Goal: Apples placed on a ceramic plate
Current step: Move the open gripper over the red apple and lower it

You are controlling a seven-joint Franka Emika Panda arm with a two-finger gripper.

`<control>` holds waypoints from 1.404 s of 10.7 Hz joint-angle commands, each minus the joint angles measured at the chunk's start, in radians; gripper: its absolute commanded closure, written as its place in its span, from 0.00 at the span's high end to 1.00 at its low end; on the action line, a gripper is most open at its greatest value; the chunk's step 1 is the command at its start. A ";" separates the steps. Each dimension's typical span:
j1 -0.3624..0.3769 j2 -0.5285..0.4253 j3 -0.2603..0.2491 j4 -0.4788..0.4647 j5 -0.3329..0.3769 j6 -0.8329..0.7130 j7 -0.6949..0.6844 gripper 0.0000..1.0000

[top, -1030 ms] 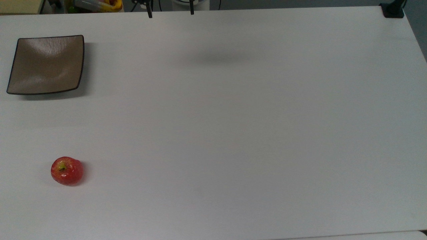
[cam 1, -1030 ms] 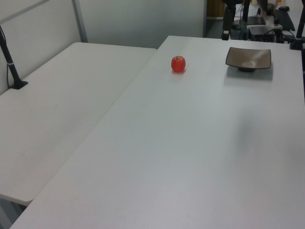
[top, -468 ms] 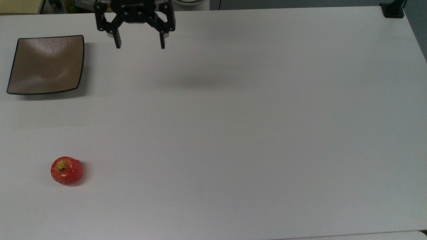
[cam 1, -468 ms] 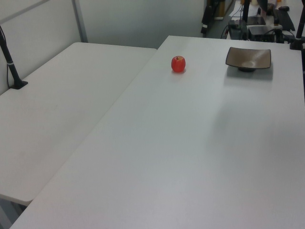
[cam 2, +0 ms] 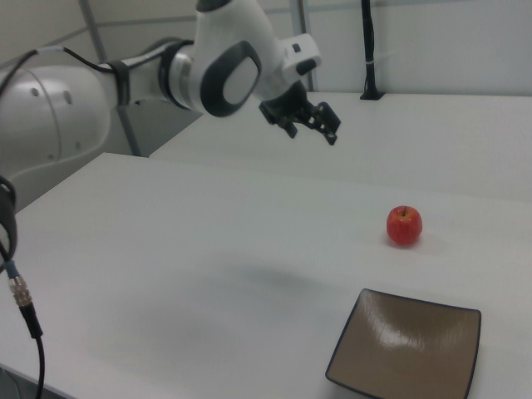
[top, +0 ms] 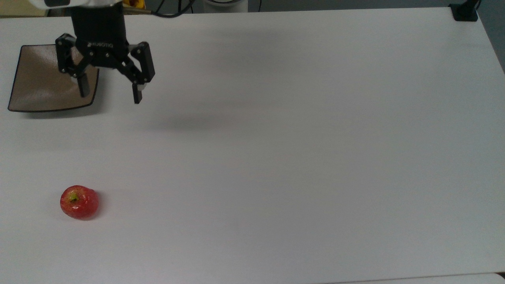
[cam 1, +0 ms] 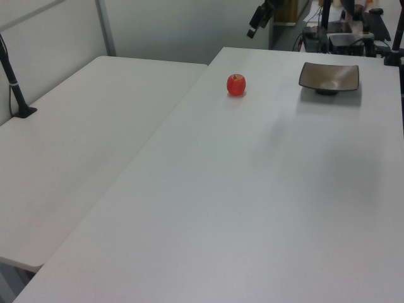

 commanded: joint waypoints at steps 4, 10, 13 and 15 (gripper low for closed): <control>-0.055 0.288 -0.030 0.173 0.020 0.298 -0.005 1.00; -0.066 0.532 -0.064 0.285 0.018 0.550 0.012 1.00; -0.065 0.587 -0.064 0.285 0.017 0.618 0.029 1.00; -0.066 0.610 -0.064 0.285 0.017 0.659 0.030 1.00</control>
